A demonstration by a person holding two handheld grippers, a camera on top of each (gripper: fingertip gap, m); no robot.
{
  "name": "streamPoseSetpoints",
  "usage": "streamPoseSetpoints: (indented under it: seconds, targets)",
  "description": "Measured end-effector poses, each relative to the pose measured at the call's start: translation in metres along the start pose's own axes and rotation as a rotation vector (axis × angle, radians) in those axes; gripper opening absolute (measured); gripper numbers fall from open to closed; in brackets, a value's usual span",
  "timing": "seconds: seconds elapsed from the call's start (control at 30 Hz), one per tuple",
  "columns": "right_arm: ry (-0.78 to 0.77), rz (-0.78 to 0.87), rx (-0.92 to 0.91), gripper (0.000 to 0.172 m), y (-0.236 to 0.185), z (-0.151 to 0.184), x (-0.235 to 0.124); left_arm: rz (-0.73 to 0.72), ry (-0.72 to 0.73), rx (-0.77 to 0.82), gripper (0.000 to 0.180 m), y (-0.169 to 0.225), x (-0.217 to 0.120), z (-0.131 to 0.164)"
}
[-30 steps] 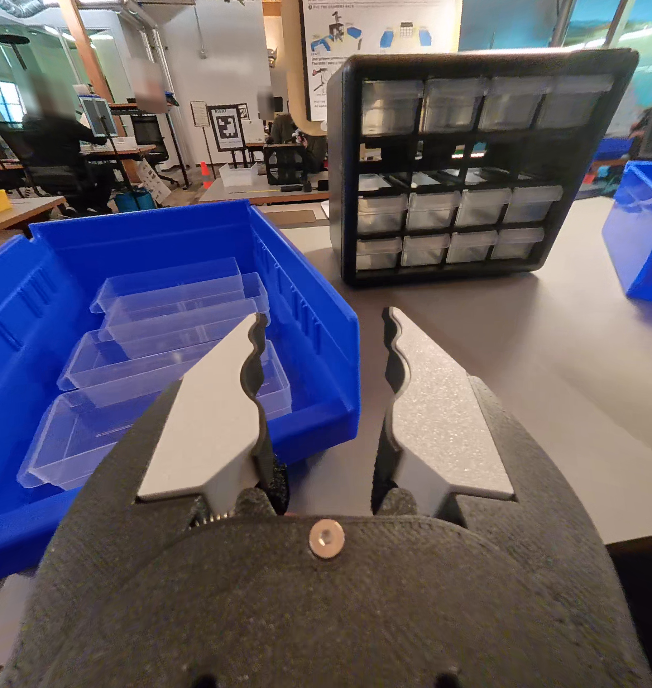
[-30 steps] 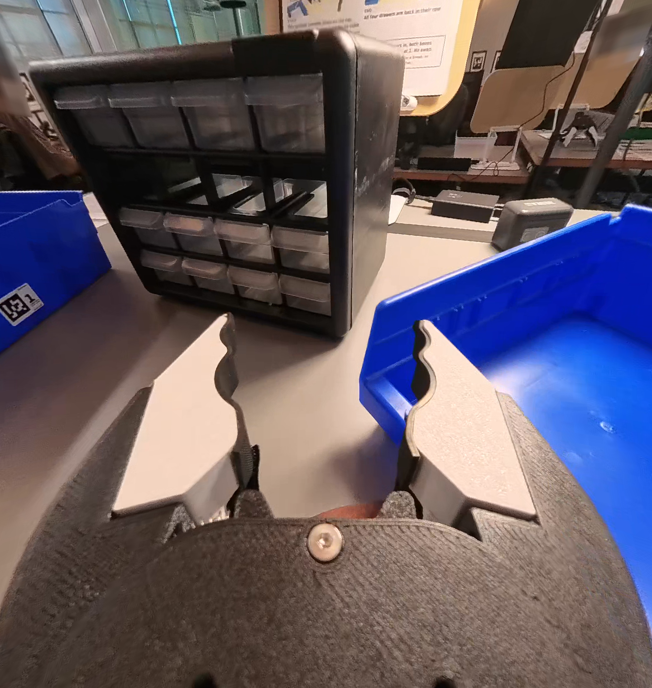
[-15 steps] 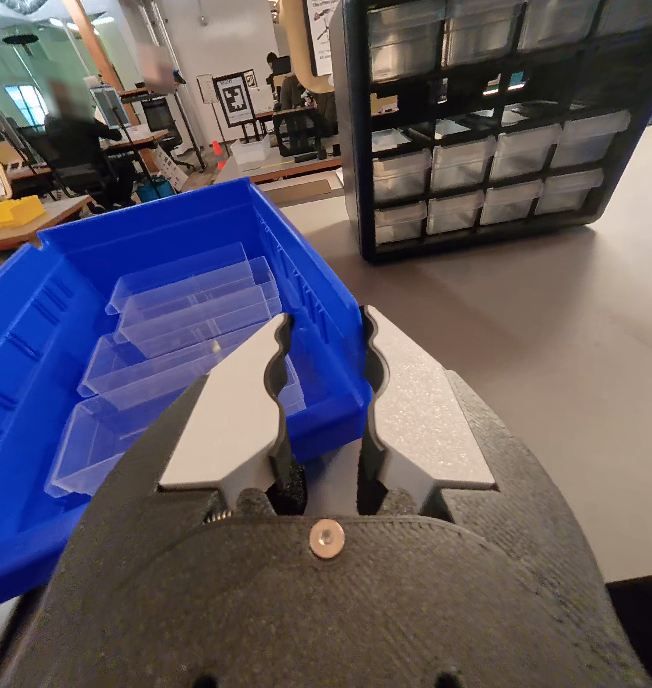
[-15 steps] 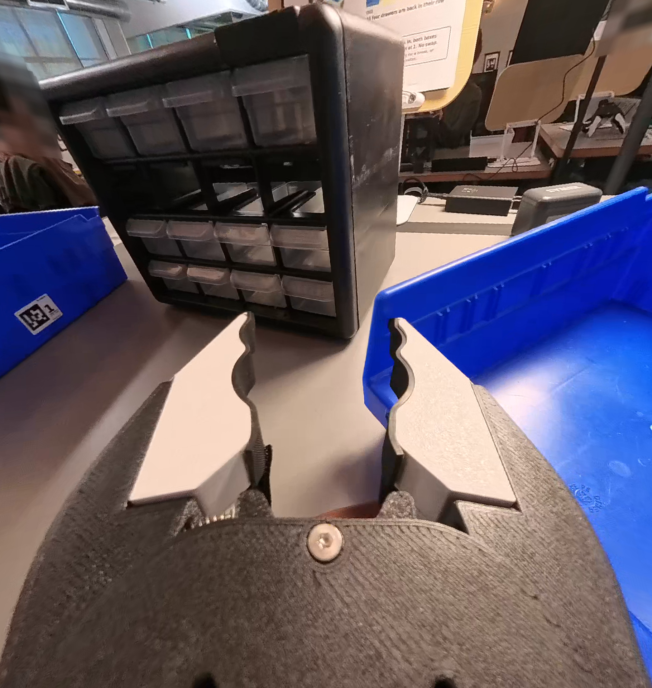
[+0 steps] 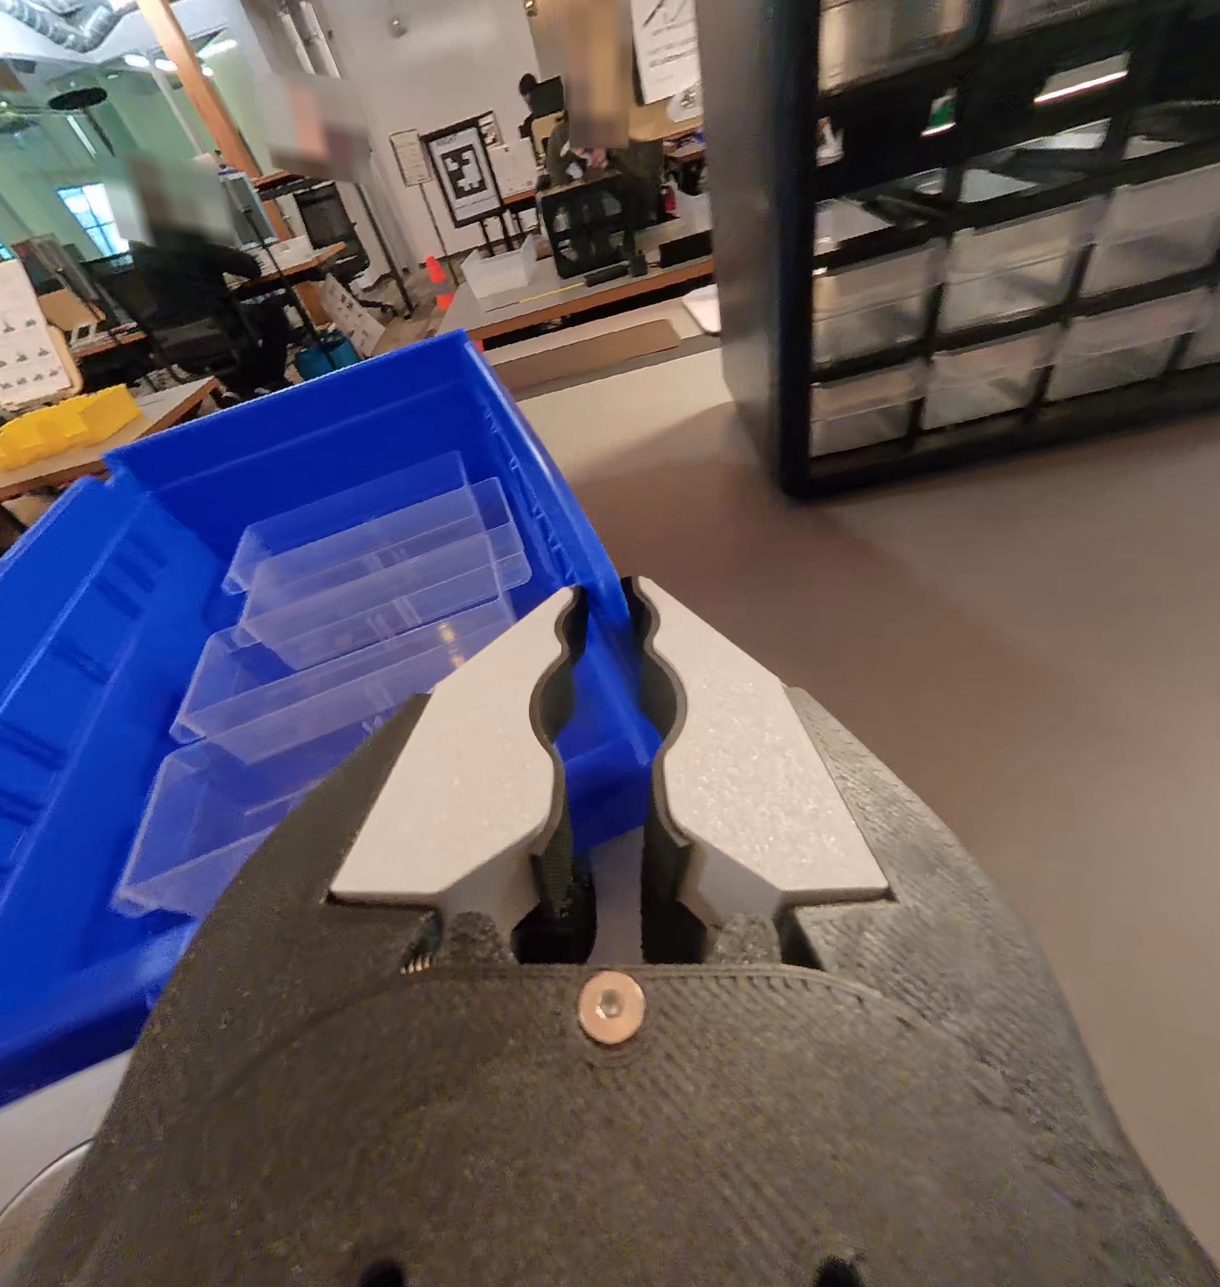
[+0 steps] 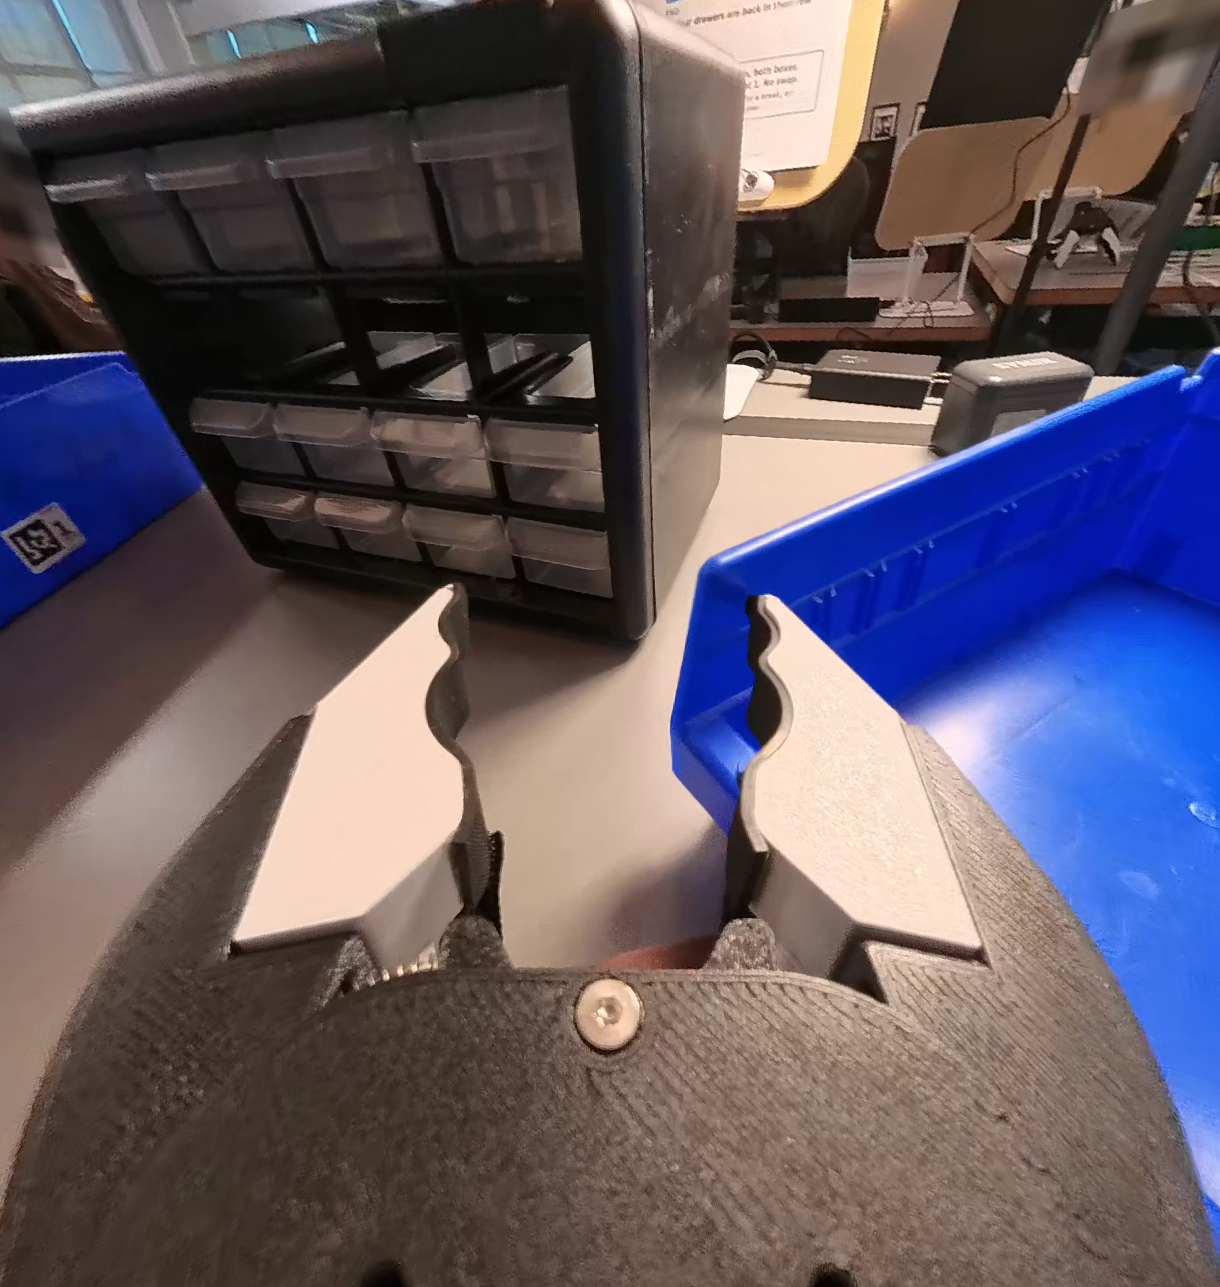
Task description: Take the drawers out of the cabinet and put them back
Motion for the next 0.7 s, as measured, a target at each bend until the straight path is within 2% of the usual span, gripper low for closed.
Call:
streamPoseSetpoints:
  seconds: [0.17,0.37,0.47,0.7]
  targets:
    - [-0.070,0.083,0.004,0.081,0.009,0.006,0.009,-0.085,0.007,-0.050,0.003,-0.032,0.004,-0.002]
    - [-0.051,0.142,0.081,0.048,0.022,0.007,0.005,-0.084,0.002,-0.181,0.002,-0.054,0.006,-0.003]
    - [-0.057,0.173,0.102,0.028,0.031,0.009,0.002,-0.097,-0.010,-0.189,0.004,-0.059,0.008,-0.002]
    - [-0.060,0.181,0.068,0.019,0.033,0.009,0.000,-0.104,-0.015,-0.182,0.004,-0.063,0.012,-0.002]
Point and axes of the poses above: each gripper's, where its closed fingertips meet, x out along the fingers, z out of its underside, y = z × x across the jaws, the point moved 4 cm from there along -x, back along the fingers, and after that the axes turned 14 degrees about -x, right-handed, at the moved point
